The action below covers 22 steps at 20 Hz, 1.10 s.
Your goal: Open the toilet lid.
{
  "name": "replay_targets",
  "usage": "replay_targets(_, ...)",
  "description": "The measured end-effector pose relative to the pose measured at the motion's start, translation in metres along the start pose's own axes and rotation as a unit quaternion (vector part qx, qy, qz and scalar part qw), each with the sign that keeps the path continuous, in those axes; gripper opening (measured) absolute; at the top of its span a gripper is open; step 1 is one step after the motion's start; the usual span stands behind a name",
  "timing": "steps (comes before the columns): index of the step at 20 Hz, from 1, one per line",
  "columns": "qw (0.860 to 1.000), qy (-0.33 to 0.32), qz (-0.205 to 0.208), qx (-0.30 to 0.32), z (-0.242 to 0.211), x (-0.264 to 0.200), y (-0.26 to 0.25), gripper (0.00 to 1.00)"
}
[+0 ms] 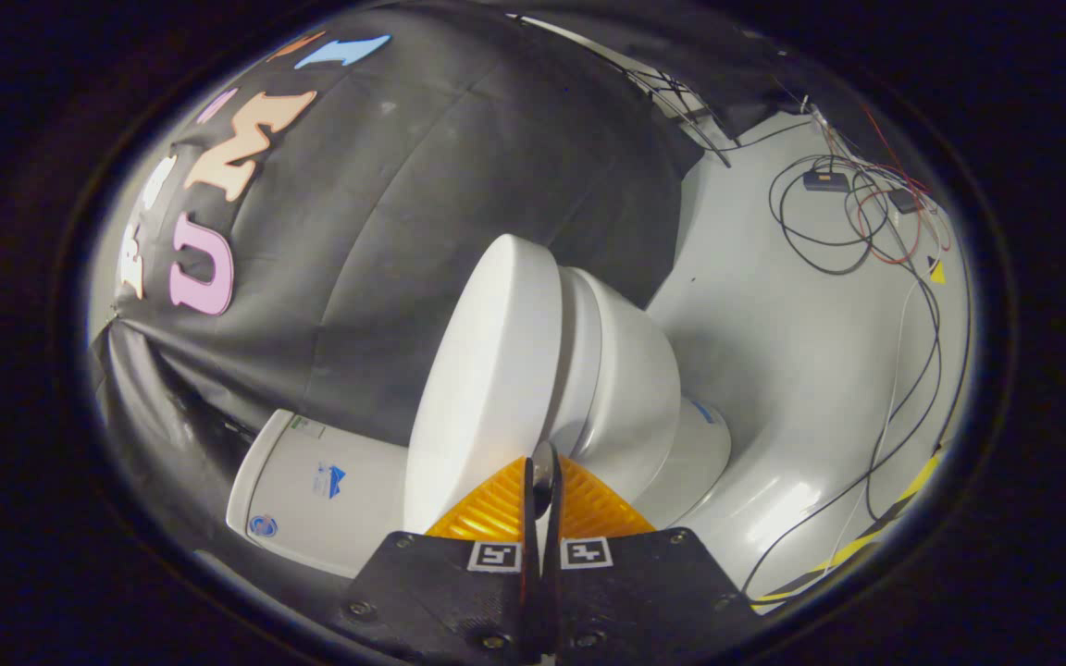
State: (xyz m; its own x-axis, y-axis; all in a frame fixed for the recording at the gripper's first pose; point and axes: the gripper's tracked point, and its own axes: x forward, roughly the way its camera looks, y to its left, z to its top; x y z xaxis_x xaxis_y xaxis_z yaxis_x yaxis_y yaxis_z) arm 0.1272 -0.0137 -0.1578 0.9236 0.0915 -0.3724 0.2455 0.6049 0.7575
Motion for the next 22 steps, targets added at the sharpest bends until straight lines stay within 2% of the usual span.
replay_targets(9,0.997,-0.023,-0.022,-0.071,0.007,-0.01,0.018,0.01)
replay_targets(14,0.996,-0.05,-0.013,-0.067,0.011,-0.02,0.041,0.01)
replay_targets(18,0.993,-0.051,-0.013,-0.102,0.013,-0.023,0.053,0.01)
replay_targets(22,0.987,-0.058,0.006,-0.149,0.017,-0.035,0.085,0.01)
